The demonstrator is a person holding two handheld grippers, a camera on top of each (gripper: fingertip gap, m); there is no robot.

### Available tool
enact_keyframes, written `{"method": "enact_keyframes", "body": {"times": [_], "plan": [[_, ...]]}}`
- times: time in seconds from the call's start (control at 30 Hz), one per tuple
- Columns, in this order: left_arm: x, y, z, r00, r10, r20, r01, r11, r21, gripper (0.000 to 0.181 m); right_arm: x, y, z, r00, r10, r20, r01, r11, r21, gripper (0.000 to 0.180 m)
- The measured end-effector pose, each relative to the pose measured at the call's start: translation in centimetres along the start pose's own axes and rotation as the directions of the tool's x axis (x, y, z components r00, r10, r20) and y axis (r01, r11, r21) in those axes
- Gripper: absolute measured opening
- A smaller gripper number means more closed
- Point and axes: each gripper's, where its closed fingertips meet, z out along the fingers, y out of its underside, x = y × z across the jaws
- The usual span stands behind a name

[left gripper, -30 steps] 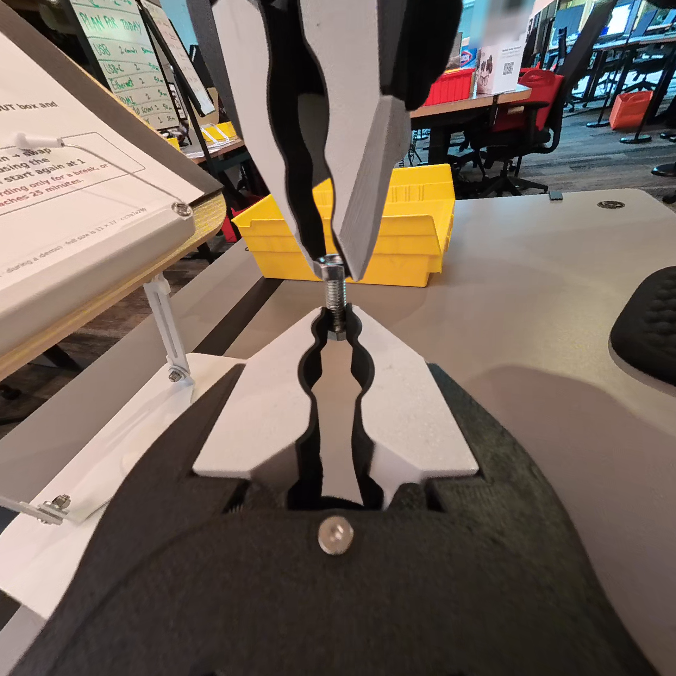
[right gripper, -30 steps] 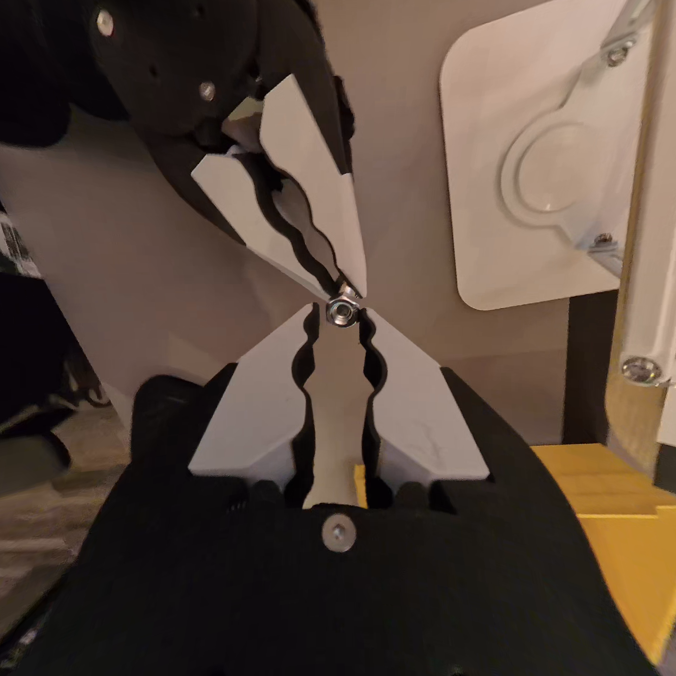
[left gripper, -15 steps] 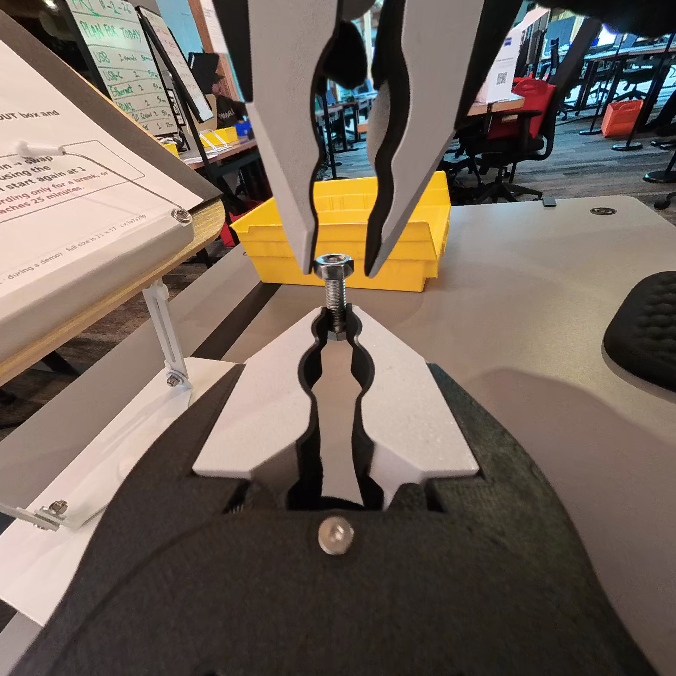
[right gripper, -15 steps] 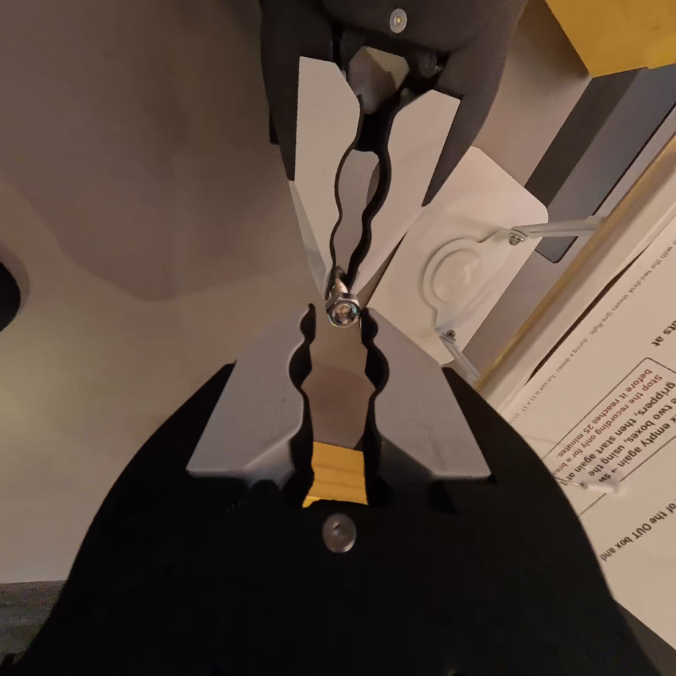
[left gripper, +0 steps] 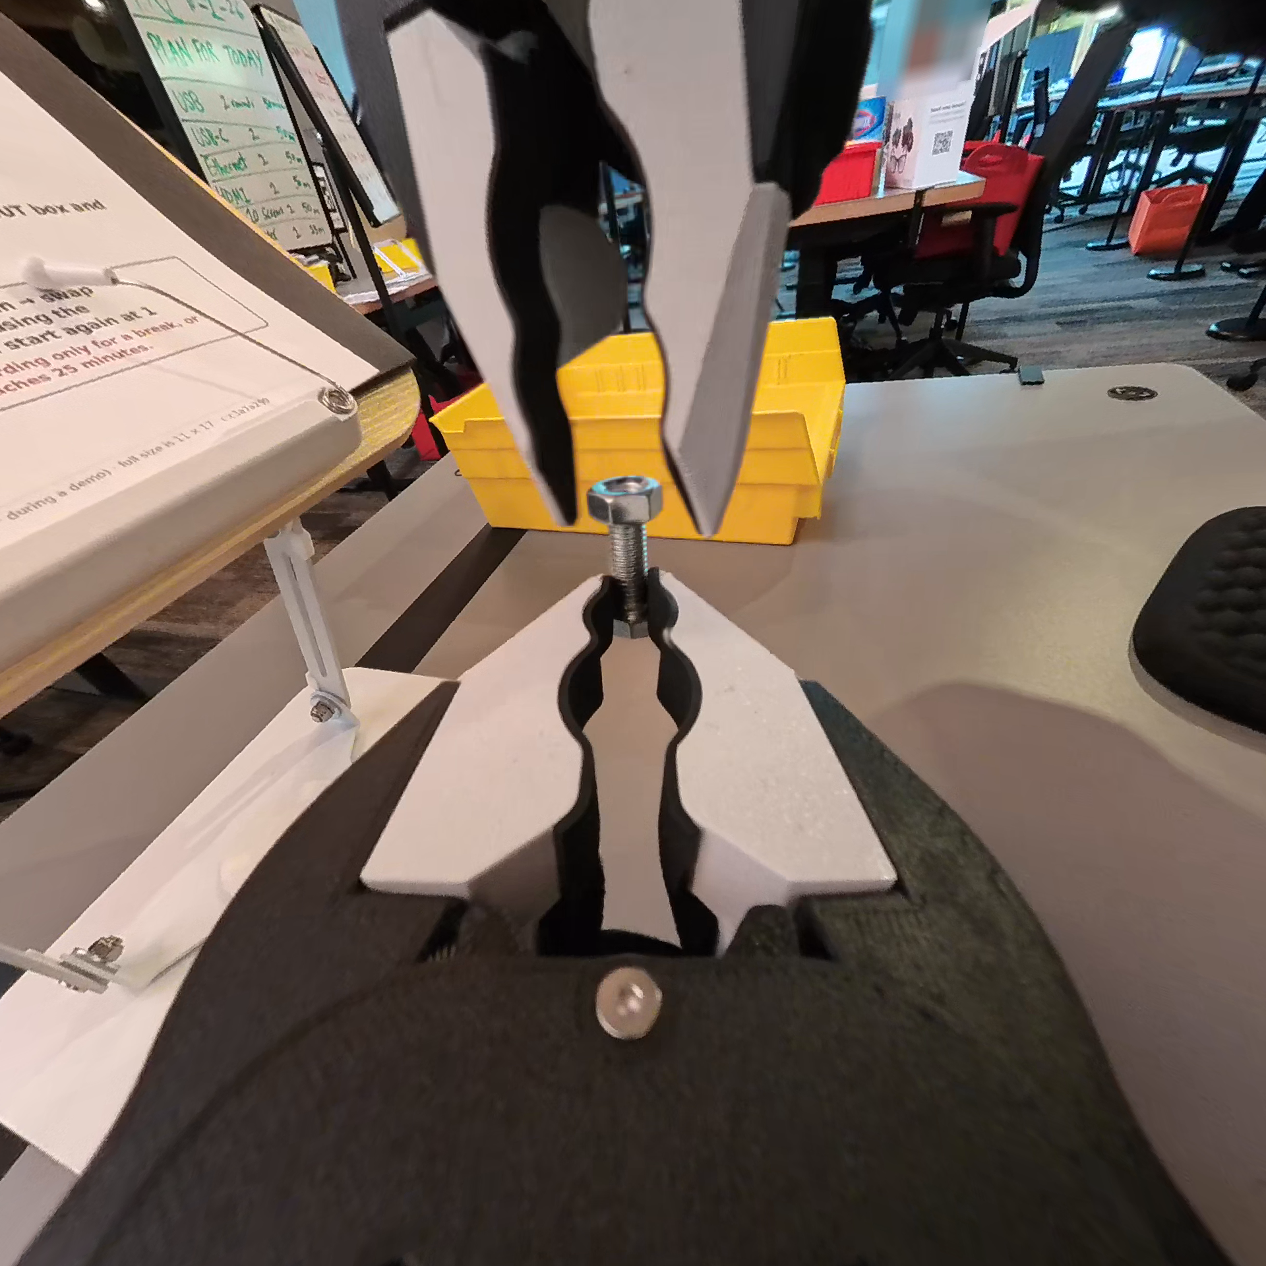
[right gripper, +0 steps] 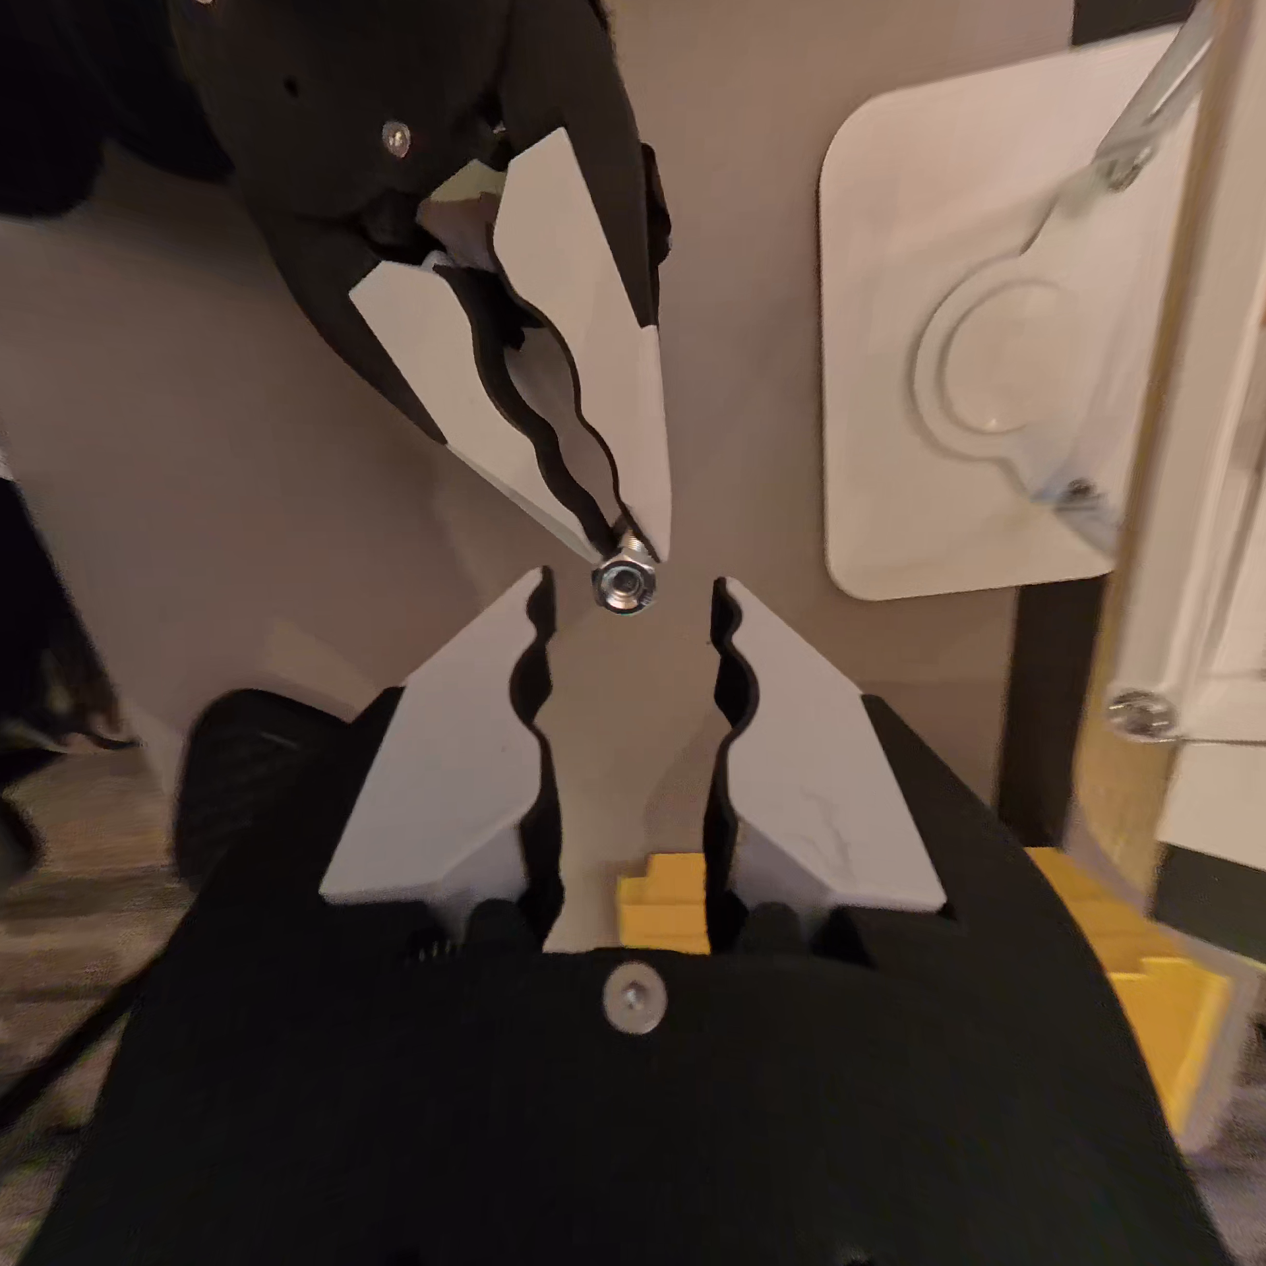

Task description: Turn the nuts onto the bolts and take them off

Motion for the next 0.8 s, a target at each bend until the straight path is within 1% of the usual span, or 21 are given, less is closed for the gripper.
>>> {"method": "enact_keyframes", "body": {"times": [0.1, 0.17, 0.23, 0.27, 0.37, 0.53, 0.63, 0.7, 0.8], "plan": [[0.0, 0.0, 0.0, 1.0, -0.001, -0.002, 0.001, 1.0, -0.001, 0.007, 0.5, -0.4, -0.7, 0.976, -0.196, -0.098, 0.198, 0.98, 0.003, 0.054], [0.0, 0.0, 0.0, 1.0, -0.004, -0.004, 0.004, 1.0, 0.0, 0.007, 1.2, -0.6, -1.2, 0.913, -0.358, -0.193, 0.356, 0.933, -0.046, 0.055], [0.0, 0.0, 0.0, 1.0, -0.003, -0.006, 0.003, 1.0, 0.0, 0.007, 1.1, -0.4, -1.1, 0.838, -0.498, -0.223, 0.487, 0.867, -0.106, 0.052], [0.1, 0.1, 0.0, 1.0, -0.002, -0.006, 0.002, 1.0, -0.001, 0.007, 0.9, -0.3, -1.0, 0.812, -0.541, -0.219, 0.527, 0.841, -0.124, 0.049], [0.1, 0.0, 0.0, 1.0, -0.002, -0.007, 0.002, 1.0, -0.001, 0.007, 0.2, -0.6, -0.6, 0.764, -0.609, -0.212, 0.597, 0.793, -0.126, 0.038], [0.1, 0.0, 0.0, 1.0, -0.001, -0.007, 0.001, 1.0, 0.0, 0.007, -0.2, -0.5, -0.2, 0.745, -0.641, -0.186, 0.63, 0.767, -0.119, 0.017], [0.2, 0.2, 0.1, 1.0, 0.008, -0.007, -0.008, 1.0, -0.012, 0.007, -0.3, -0.3, 0.0, 0.771, -0.614, -0.169, 0.605, 0.789, -0.108, 0.017], [0.3, 0.3, 0.2, 1.0, 0.01, -0.009, -0.01, 1.0, -0.015, 0.007, -0.2, -0.3, 0.0, 0.814, -0.56, -0.155, 0.553, 0.828, -0.09, 0.017], [0.2, 0.3, 0.2, 1.0, 0.008, -0.006, -0.008, 1.0, -0.016, 0.007, -0.1, -0.4, 0.1, 0.905, -0.407, -0.125, 0.405, 0.913, -0.041, 0.016]]}}
